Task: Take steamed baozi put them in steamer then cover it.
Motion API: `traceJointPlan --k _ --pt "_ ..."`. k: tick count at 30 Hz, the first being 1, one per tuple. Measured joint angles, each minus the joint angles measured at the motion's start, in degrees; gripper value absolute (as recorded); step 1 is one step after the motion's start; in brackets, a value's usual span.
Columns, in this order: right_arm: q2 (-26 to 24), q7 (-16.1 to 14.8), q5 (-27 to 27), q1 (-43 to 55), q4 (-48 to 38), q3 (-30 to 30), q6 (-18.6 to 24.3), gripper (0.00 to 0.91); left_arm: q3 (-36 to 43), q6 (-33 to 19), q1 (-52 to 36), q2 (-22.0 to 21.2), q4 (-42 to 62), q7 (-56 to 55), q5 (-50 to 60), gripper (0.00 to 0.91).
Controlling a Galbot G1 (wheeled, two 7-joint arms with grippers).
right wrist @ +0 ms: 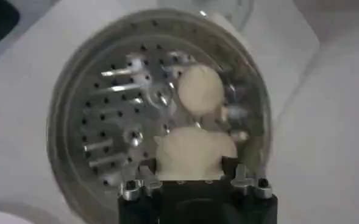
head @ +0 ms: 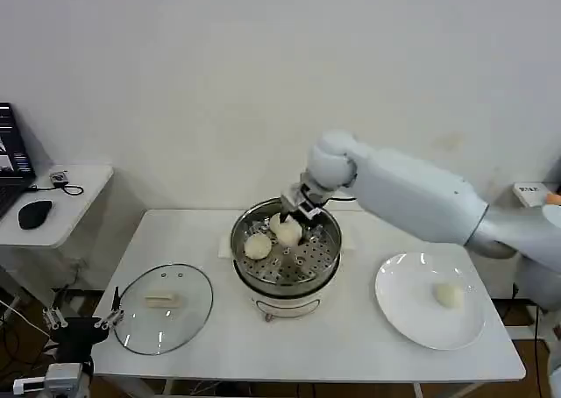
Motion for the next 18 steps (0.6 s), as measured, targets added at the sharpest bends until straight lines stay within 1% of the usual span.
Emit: traceJointPlan --k 11,18 --pt "2.07 -0.79 -1.01 -1.05 1.03 -2.84 2.80 0.715 -0.36 -0.16 0.25 -0.29 0.08 0.00 -0.05 0.907" --pt "2.11 -1.70 -1.33 -1.03 1.58 -4.04 3.82 0.715 -0.47 -0.26 0.36 -0.47 0.06 0.00 -0.10 0.907"
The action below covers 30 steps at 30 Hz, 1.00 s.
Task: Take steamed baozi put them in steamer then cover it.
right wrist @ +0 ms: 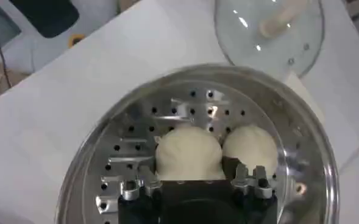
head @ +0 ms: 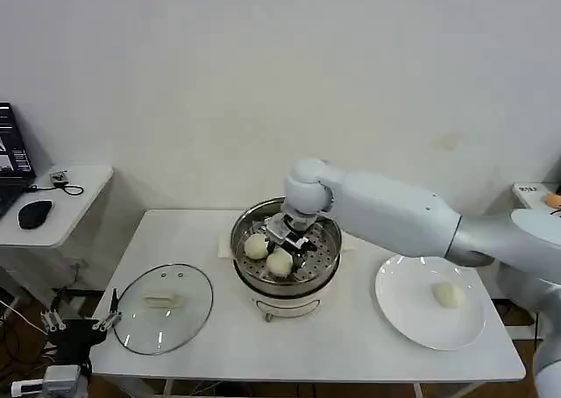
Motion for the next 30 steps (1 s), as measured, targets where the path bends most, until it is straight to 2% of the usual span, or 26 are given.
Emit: traceJointPlan --k 5,7,21,30 --pt "-0.24 -0.47 -0.19 -0.13 0.17 -0.64 0.55 0.736 0.10 -0.01 -0.16 -0.01 0.00 0.00 -0.02 0.907" --pt "-0.37 -0.48 -0.15 -0.29 0.31 -0.69 0.66 0.907 0.14 -0.01 -0.21 -0.01 0.01 0.00 -0.02 0.907" --pt "-1.59 0.93 1.09 0.57 0.09 0.43 1.21 0.907 0.37 0.00 -0.59 0.17 0.35 0.00 -0.03 0.907" --pt "-4.35 4.24 4.22 2.79 -2.00 5.23 -2.54 0.907 0.84 0.34 -1.68 1.41 1.22 0.03 -0.56 0.907"
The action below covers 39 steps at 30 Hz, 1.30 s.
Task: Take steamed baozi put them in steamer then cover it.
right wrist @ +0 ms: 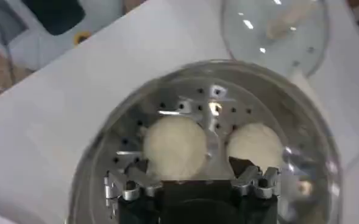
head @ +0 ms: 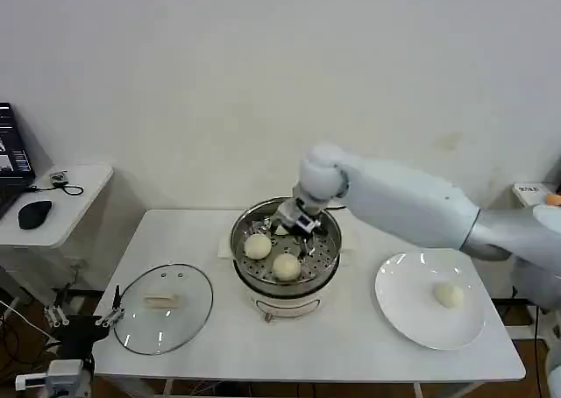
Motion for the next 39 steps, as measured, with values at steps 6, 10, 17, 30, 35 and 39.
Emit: traceJointPlan --k 6,10,17,30,35,39 --pt "-5.67 0.95 2.04 1.68 0.27 2.15 -3.38 0.907 1.00 0.14 -0.95 1.18 0.70 0.10 -0.33 0.907" --pt "-11.77 1.17 2.62 1.77 1.81 2.78 -4.70 0.907 1.74 0.31 -1.67 2.00 1.22 0.11 -0.77 0.907" --pt "-24.58 1.35 2.15 -1.63 5.89 5.85 -5.51 0.907 3.52 0.57 -2.93 3.15 1.42 0.14 -0.81 0.907" --pt "-41.58 2.75 -4.18 -25.94 9.77 22.58 -5.17 0.907 5.61 0.56 -3.49 3.95 1.95 0.14 -0.61 0.907" --pt "-43.26 3.11 -6.50 -32.74 8.94 26.02 -4.63 0.907 5.38 0.52 -3.04 3.96 1.77 0.16 -0.63 0.907" --pt "-43.18 3.44 -8.17 -36.70 7.52 28.14 -4.20 0.907 5.28 0.51 -2.97 3.85 1.77 0.16 -0.62 0.907"
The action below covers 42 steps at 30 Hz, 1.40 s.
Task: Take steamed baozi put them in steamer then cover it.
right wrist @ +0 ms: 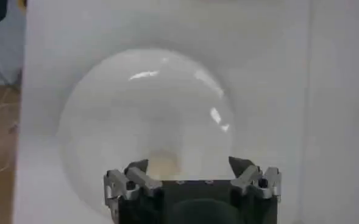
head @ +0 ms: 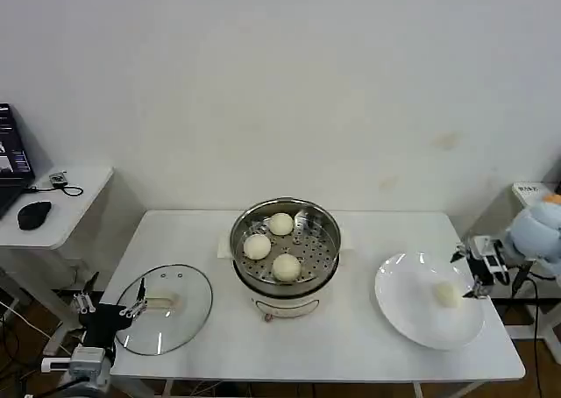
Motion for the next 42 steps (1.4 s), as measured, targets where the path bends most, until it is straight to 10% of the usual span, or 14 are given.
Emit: traceJointPlan --k 22,42 --pt "9.59 1.91 -5.89 -4.05 -13.57 3.30 2.35 0.887 -1.10 0.06 0.48 -0.78 0.55 -0.03 0.26 0.907" --pt "12.93 1.50 -7.38 -3.83 -17.47 3.73 0.79 0.655 -1.02 -0.01 0.45 -1.01 0.79 -0.05 0.42 0.907"
